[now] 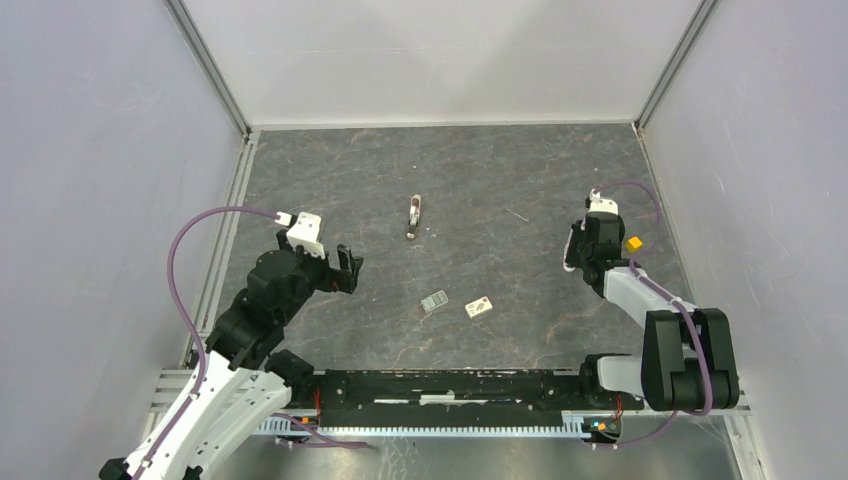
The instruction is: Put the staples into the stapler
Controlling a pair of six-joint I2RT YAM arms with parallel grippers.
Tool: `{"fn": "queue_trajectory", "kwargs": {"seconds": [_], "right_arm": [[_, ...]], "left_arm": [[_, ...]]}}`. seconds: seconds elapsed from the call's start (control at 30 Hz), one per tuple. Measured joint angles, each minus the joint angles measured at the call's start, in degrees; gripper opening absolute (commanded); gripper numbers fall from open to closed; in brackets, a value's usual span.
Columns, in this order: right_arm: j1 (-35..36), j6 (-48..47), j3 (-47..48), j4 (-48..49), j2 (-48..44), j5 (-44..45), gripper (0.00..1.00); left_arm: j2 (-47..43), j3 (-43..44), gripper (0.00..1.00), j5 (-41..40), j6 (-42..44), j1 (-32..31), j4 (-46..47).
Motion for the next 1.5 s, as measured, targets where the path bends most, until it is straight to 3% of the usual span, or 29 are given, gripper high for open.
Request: {"fn": "queue_trajectory", "kwargs": {"seconds": [1.5], "right_arm": [[-0.35,1.97,-0.15,-0.50,-0.31,-0.13,0.21]], "left_arm": [[-0.17,0.00,1.00,-0.37,0.00,-0.02,-0.02]]}}
